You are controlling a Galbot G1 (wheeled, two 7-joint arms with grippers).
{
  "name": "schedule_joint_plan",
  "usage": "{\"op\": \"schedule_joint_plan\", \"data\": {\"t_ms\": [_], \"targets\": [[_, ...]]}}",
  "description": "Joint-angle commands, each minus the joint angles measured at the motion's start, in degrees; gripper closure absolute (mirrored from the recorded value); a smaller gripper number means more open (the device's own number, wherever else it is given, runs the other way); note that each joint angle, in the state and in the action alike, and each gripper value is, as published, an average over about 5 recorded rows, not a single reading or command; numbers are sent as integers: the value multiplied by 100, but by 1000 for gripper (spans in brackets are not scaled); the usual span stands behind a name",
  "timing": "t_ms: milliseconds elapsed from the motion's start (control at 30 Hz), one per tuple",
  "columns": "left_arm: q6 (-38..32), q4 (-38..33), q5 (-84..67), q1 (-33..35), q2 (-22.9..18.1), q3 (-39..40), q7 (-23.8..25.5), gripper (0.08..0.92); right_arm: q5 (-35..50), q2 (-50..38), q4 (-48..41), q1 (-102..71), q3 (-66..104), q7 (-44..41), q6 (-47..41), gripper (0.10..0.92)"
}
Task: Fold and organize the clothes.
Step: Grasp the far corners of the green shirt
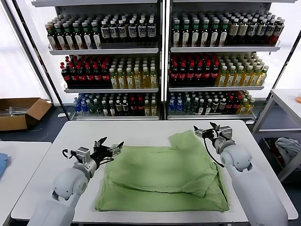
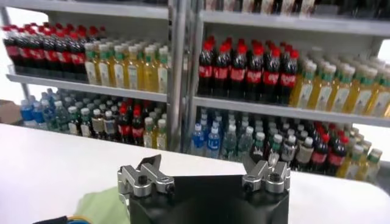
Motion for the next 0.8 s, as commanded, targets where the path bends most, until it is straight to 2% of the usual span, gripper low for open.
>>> {"op": "schedule_joint_plan", "data": {"t_ms": [33,400,800], "targets": [[197,1088,119,-675,-126,438,46,177,-102,583,-1161,648,-252,62,-98,203],[197,1560,261,-926,-85,724,10,177,-504,919,-1469,537,-177,40,-27,203],[194,1716,296,-908,-120,737,-16,177,-581,1071,-1504,522,-140,98,-49,203]]}}
